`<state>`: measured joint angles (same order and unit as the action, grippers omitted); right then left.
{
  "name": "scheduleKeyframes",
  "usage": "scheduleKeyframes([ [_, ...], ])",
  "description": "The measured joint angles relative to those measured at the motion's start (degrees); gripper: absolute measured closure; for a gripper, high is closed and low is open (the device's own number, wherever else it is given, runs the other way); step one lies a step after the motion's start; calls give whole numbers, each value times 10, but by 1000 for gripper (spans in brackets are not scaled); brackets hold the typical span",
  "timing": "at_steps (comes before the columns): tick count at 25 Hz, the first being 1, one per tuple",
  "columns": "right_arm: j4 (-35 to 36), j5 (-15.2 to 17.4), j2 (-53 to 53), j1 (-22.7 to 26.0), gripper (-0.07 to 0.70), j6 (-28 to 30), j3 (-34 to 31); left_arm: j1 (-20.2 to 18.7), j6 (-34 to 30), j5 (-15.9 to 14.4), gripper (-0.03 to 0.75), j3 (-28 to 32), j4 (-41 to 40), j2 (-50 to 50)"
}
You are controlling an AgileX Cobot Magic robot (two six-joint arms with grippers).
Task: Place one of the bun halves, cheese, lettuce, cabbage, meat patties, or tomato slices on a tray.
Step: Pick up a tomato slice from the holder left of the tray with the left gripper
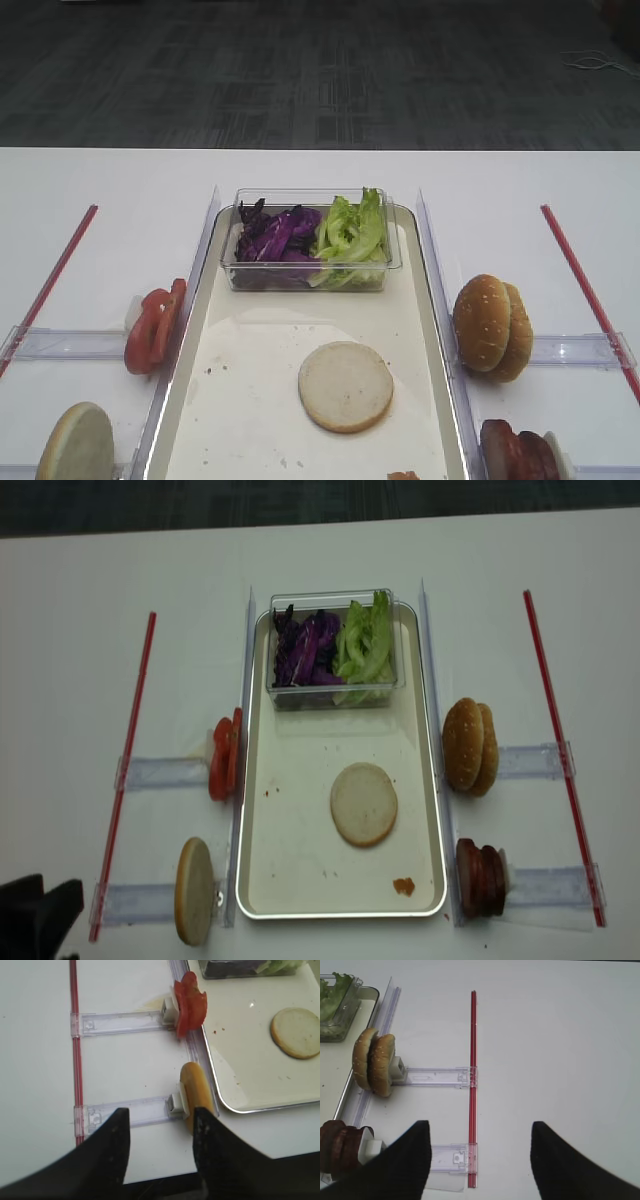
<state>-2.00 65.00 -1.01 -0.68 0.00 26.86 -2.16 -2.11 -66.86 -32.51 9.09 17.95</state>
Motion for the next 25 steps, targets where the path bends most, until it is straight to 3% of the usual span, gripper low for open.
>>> scheduleKeyframes([
  [7, 0, 0, 0, 0, 178, 0, 0, 0, 3, 1, 428, -82, 0, 164],
  [14, 0, 0, 0, 0, 178, 0, 0, 0, 16, -38, 428, -211, 0, 349],
  [25, 0, 0, 0, 0, 178, 0, 0, 0, 31, -43, 426, -404, -1, 580],
])
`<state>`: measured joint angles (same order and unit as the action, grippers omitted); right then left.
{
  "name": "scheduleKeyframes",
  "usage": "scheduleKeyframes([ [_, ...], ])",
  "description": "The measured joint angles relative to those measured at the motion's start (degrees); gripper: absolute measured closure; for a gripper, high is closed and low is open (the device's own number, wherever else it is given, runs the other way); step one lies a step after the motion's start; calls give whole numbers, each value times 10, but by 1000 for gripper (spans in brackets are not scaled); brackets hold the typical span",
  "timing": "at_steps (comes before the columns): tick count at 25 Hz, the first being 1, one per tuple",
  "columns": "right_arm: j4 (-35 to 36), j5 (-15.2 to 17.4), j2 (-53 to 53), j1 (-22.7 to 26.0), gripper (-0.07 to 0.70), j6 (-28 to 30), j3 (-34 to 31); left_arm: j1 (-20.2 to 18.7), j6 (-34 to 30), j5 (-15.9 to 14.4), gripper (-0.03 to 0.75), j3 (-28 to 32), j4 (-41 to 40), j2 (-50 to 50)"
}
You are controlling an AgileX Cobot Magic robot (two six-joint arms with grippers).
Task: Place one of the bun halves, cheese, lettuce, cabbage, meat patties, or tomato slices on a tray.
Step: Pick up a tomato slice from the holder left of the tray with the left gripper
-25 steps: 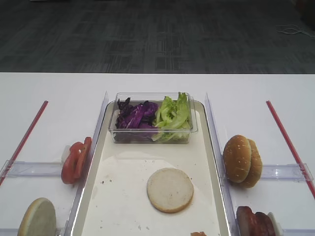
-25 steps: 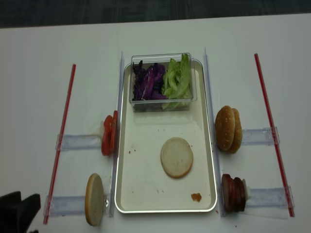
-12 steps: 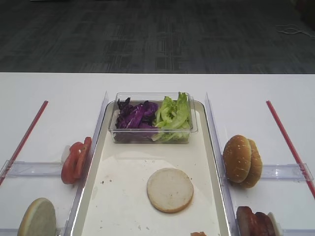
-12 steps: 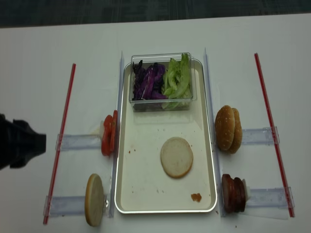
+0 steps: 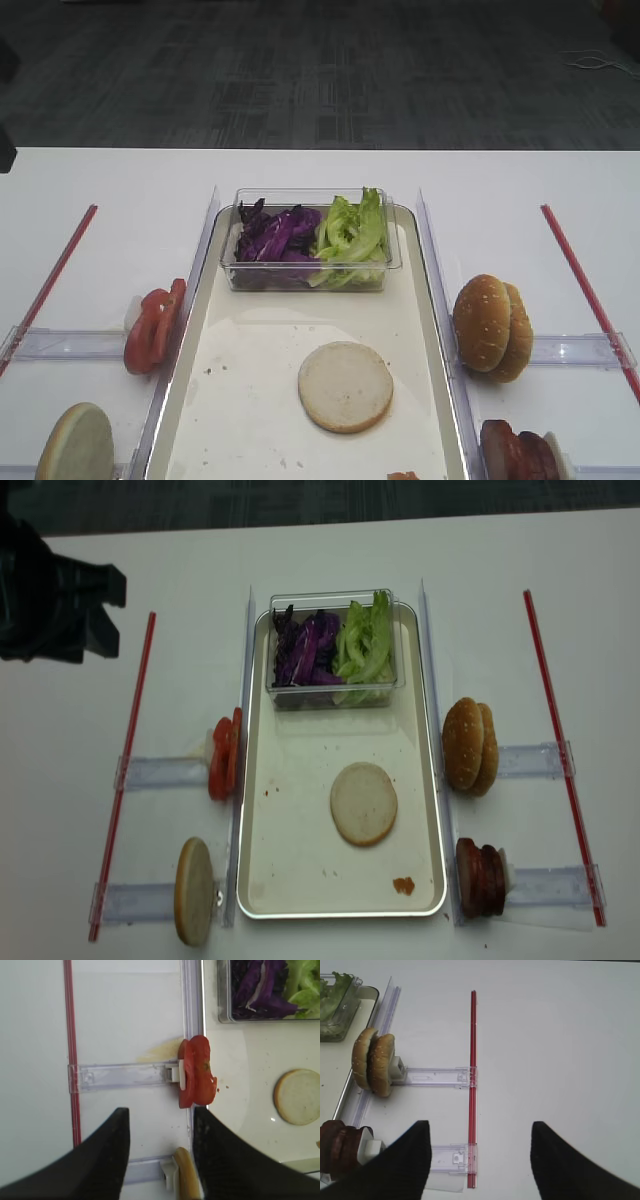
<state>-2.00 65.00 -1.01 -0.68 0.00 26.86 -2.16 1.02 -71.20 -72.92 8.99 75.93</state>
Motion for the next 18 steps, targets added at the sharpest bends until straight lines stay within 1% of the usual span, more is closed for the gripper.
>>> scheduleKeyframes([
  [4, 0, 0, 0, 0, 178, 4, 0, 0, 2, 0, 426, -27, 0, 39],
  [11, 0, 0, 0, 0, 178, 0, 0, 0, 12, 0, 426, -32, -26, 48],
  [14, 0, 0, 0, 0, 178, 0, 0, -19, 21, 0, 426, -33, -39, 48],
  [15, 0, 0, 0, 0, 178, 0, 0, -19, 21, 0, 426, -33, -39, 48],
  [18, 0, 0, 0, 0, 178, 0, 0, -54, 51, 0, 426, -33, -57, 52],
])
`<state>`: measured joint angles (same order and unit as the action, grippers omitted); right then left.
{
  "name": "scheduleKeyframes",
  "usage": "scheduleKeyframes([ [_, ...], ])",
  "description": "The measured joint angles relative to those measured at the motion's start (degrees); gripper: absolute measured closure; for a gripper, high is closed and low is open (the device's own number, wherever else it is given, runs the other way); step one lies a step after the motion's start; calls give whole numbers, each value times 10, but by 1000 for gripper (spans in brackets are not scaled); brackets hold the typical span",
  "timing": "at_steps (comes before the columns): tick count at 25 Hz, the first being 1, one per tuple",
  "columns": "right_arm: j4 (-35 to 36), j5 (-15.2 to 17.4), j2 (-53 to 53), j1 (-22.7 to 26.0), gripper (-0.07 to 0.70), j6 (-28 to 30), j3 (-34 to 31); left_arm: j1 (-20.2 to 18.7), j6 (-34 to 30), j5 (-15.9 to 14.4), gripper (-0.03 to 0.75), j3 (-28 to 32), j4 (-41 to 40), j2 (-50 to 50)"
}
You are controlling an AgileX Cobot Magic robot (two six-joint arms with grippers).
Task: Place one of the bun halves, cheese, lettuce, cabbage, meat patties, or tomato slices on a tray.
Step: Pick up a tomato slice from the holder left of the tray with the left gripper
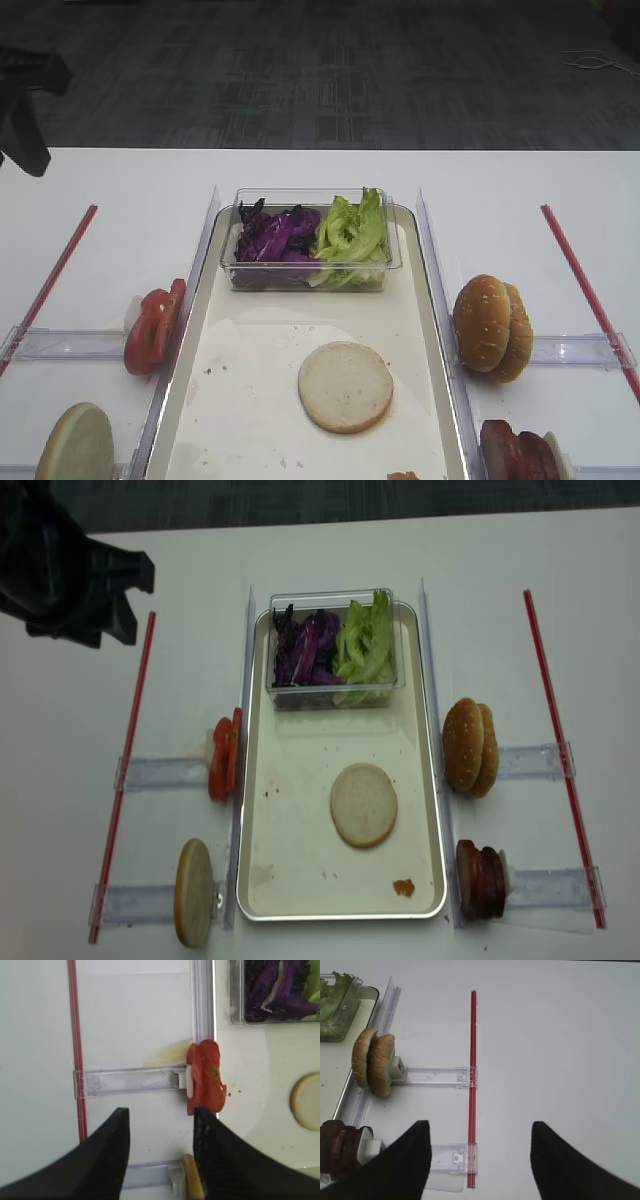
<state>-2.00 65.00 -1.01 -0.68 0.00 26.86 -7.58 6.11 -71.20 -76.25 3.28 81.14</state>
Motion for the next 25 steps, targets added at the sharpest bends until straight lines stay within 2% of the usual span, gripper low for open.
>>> scheduleKeyframes([
  [7, 0, 0, 0, 0, 178, 0, 0, -76, 56, 0, 426, -1, -4, 38],
  [11, 0, 0, 0, 0, 178, 0, 0, -106, 78, 2, 426, -1, -4, 65],
  [25, 0, 0, 0, 0, 178, 0, 0, -114, 95, 7, 426, -1, 12, 130],
])
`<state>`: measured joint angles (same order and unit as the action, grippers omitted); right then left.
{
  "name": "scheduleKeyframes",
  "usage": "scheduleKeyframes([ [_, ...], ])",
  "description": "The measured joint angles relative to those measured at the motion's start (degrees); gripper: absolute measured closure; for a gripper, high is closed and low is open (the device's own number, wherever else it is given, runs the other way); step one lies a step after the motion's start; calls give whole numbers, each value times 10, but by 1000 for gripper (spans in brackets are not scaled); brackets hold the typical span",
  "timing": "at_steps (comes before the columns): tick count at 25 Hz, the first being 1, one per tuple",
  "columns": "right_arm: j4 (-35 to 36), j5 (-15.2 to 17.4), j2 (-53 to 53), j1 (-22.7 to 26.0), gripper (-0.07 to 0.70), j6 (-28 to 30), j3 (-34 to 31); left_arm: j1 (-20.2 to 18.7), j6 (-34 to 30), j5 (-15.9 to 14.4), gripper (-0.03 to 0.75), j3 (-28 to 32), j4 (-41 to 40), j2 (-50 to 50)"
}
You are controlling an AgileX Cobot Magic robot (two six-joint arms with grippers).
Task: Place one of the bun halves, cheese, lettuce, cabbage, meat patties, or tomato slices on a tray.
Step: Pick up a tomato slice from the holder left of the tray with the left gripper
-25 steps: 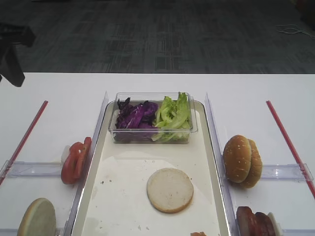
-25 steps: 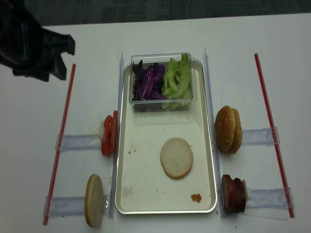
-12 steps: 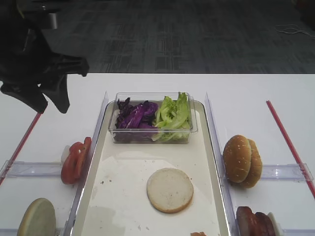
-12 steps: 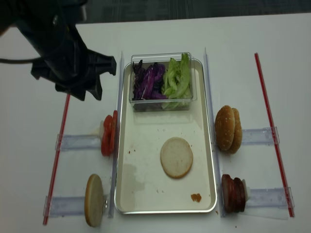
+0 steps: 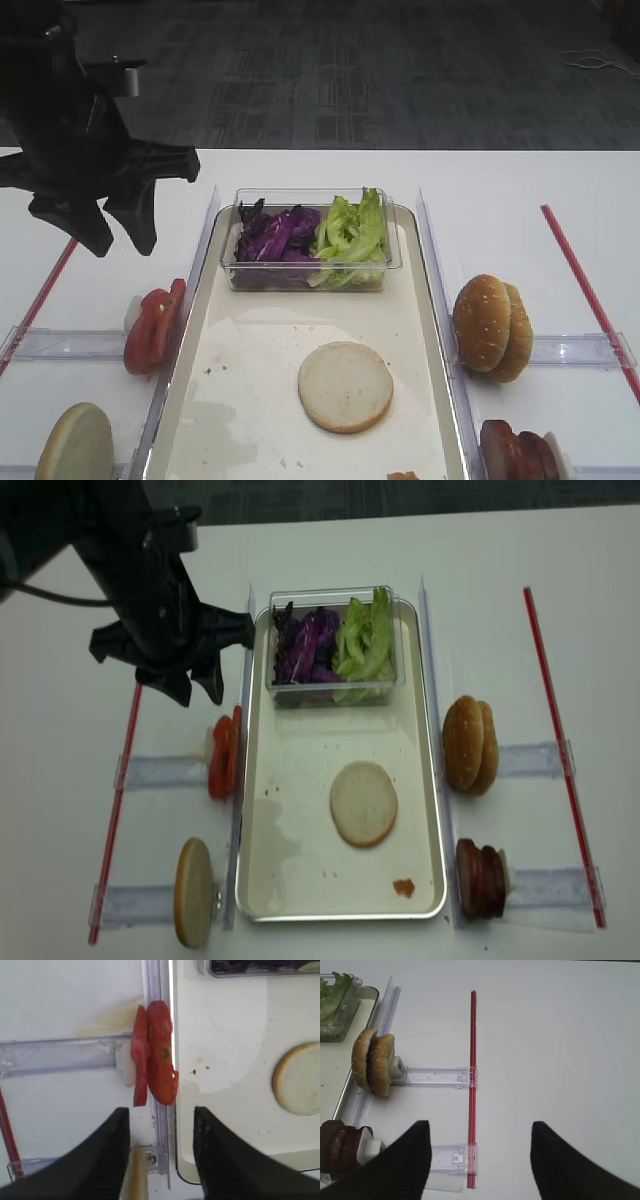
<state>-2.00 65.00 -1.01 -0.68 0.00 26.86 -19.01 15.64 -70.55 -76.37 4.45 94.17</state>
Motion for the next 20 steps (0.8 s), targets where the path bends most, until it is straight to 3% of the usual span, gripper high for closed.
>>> scheduleKeyframes([
  [20, 0, 0, 0, 0, 178, 4, 0, -26, 0, 9, 426, -2, 5, 98],
])
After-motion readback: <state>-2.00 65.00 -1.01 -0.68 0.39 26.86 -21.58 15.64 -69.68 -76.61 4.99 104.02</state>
